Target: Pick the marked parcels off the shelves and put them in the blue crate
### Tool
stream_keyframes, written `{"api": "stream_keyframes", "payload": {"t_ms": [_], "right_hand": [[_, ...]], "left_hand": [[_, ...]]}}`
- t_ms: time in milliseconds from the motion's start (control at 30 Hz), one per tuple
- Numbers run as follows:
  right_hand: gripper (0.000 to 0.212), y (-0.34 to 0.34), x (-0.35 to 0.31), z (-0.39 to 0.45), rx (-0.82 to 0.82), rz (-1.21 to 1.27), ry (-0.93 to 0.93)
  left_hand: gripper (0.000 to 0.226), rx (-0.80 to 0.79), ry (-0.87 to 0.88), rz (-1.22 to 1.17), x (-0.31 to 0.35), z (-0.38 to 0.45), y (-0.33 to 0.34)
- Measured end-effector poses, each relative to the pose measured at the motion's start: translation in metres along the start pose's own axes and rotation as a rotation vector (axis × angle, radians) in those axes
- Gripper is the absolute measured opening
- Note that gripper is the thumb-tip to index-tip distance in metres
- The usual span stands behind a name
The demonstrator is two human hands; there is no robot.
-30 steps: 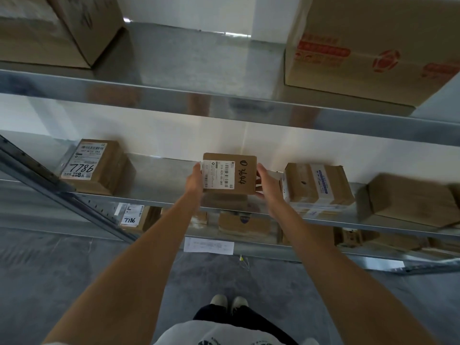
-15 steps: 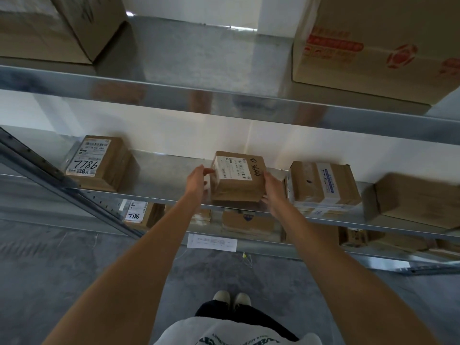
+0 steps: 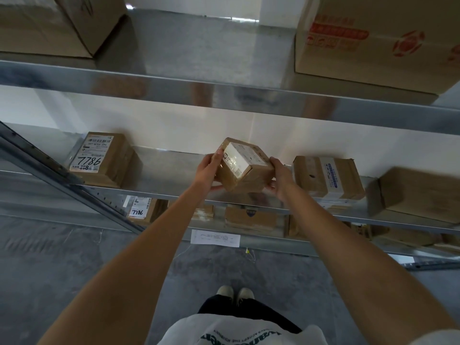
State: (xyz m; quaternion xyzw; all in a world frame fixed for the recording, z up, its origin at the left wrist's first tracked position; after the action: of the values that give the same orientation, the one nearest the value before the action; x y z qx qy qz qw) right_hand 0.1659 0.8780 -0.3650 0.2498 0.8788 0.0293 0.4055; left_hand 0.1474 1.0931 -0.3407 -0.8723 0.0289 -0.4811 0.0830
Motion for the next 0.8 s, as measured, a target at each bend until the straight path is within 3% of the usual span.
{"api": "stream_keyframes", "payload": {"t_ms": [133,200,333,467,533,633,700,800], "right_hand": [[0.034,0.004,-0.013,0.001,0.093,-0.198,-0.267],[0.03,0.011,-0.005,-0.003,0.098,-0.266,-0.338],[0.024,0.019,0.029,-0.001,0.071,-0.355,-0.254],[0.034,0.022,0.043,0.002,0.027,-0.404,-0.152],[0.04,0.02,0.03,-0.003,0.007,-0.448,-0.222],[0.034,0.002,-0.031,-0.032,-0.018,-0.48,-0.622],[0.027,-0.029,-0.077,-0.054,0.031,-0.497,-0.879],[0.025,-0.101,-0.126,-0.057,0.234,-0.53,-0.982]], "left_hand": [[0.029,0.231,-0.015,0.032,-0.005,0.013,-0.023],[0.022,0.222,-0.068,-0.001,-0.014,0.021,-0.024],[0.033,0.21,-0.166,0.026,-0.03,0.036,-0.028],[0.036,0.239,-0.164,0.067,-0.028,0.034,-0.027],[0.038,0.409,-0.013,0.17,-0.012,0.027,-0.031],[0.034,0.619,0.341,0.321,0.039,0.003,-0.013],[0.032,0.606,0.524,0.307,0.069,-0.01,0.024],[0.031,0.423,0.6,0.257,0.091,-0.022,0.099]]}}
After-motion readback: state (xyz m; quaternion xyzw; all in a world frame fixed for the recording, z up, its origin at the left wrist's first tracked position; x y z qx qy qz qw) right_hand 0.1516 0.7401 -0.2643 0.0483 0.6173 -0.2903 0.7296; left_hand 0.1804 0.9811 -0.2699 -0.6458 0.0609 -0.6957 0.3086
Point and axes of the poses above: each hand's wrist, its own z-axis towards the middle knuckle, its own y-axis out of the palm, x = y × z, the point moved 8 cm from there along z, towards the middle knuckle, and after that the axes turned 15 degrees about z, right-handed, at the moved point
